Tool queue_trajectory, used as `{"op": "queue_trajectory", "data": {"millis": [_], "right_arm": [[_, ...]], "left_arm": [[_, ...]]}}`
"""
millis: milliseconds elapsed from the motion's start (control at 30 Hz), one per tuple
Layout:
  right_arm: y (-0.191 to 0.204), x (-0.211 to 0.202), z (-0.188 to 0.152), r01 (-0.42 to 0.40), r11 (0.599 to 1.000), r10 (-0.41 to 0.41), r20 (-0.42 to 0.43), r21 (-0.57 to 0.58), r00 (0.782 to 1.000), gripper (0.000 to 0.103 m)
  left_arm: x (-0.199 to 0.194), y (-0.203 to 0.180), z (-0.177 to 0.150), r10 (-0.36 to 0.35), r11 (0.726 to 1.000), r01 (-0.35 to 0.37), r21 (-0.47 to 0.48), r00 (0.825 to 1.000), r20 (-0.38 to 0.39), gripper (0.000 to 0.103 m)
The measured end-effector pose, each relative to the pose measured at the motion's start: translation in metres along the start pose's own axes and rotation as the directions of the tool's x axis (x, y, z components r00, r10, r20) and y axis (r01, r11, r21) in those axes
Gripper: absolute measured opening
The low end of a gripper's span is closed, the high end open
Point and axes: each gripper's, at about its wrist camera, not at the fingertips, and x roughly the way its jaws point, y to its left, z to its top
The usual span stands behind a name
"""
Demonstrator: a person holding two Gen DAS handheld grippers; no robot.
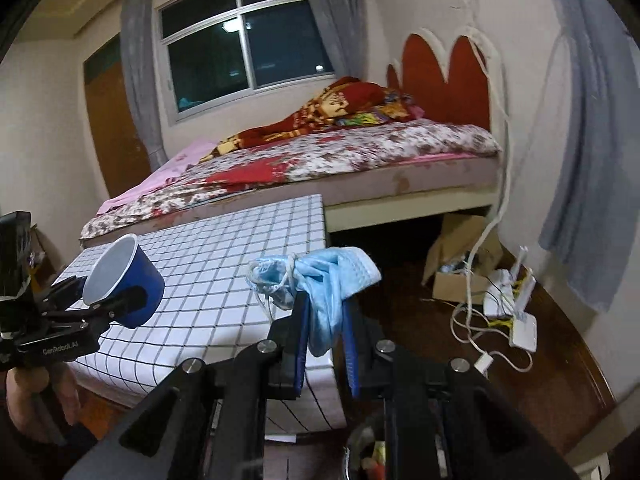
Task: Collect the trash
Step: 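Carry cup and mask over the black bin and open both tools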
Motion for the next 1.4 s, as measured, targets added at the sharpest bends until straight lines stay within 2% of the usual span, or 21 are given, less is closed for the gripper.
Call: {"op": "queue_trajectory", "data": {"millis": [367, 733, 1067, 1400], "right_arm": [[-0.042, -0.032, -0.036, 0.084, 0.995, -0.082, -0.032, 0.062, 0.996, 0.017], [-0.076, -0.044, -0.060, 0.152, 0.983, -0.145, -0.069, 0.103, 0.987, 0.017], [-0.109, -0.016, -0.107, 0.186, 0.974, -0.159, -0.191, 0.133, 0.969, 0.017], [-0.144, 0.021, -0.148, 0.170, 0.975, -0.116, -0.321, 0.146, 0.940, 0.017]], "left_arm": [[0.016, -0.069, -0.016, -0.131, 0.989, 0.134, 0.066, 0.990, -0.050, 0.079], [0.039, -0.107, -0.033, -0.197, 0.973, 0.208, 0.101, 0.974, -0.108, 0.079], [0.076, -0.136, -0.072, -0.240, 0.959, 0.267, 0.098, 0.945, -0.224, 0.079], [0.116, -0.162, -0.105, -0.249, 0.951, 0.295, 0.093, 0.909, -0.334, 0.079]]}}
